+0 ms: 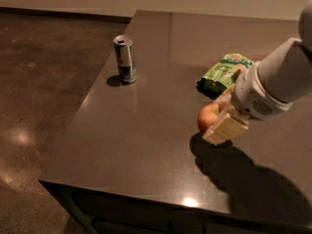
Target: Move apple near redbull can
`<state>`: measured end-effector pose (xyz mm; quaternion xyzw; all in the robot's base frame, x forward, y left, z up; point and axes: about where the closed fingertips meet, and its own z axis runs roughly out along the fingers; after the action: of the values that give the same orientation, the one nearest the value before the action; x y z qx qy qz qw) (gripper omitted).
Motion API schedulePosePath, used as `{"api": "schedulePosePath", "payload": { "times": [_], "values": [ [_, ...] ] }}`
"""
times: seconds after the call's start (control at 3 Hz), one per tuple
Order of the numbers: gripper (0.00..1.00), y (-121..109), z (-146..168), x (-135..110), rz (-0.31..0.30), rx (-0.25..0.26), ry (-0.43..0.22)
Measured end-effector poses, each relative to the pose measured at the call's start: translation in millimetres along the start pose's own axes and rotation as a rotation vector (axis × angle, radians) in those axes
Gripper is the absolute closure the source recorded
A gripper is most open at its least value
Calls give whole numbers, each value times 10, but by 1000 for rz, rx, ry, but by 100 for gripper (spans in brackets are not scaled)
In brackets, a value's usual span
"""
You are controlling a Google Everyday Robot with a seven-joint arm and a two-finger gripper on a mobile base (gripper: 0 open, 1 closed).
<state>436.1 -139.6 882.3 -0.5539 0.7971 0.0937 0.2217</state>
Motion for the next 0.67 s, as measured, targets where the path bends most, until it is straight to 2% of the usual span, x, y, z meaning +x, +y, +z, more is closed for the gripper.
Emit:
{"api": "schedulePosePath", "payload": {
  "times": [0.33, 0.67],
  "values": [
    [100, -132, 113, -424, 1, 27, -41],
    [100, -247, 301, -753, -23, 49, -77]
  ]
}}
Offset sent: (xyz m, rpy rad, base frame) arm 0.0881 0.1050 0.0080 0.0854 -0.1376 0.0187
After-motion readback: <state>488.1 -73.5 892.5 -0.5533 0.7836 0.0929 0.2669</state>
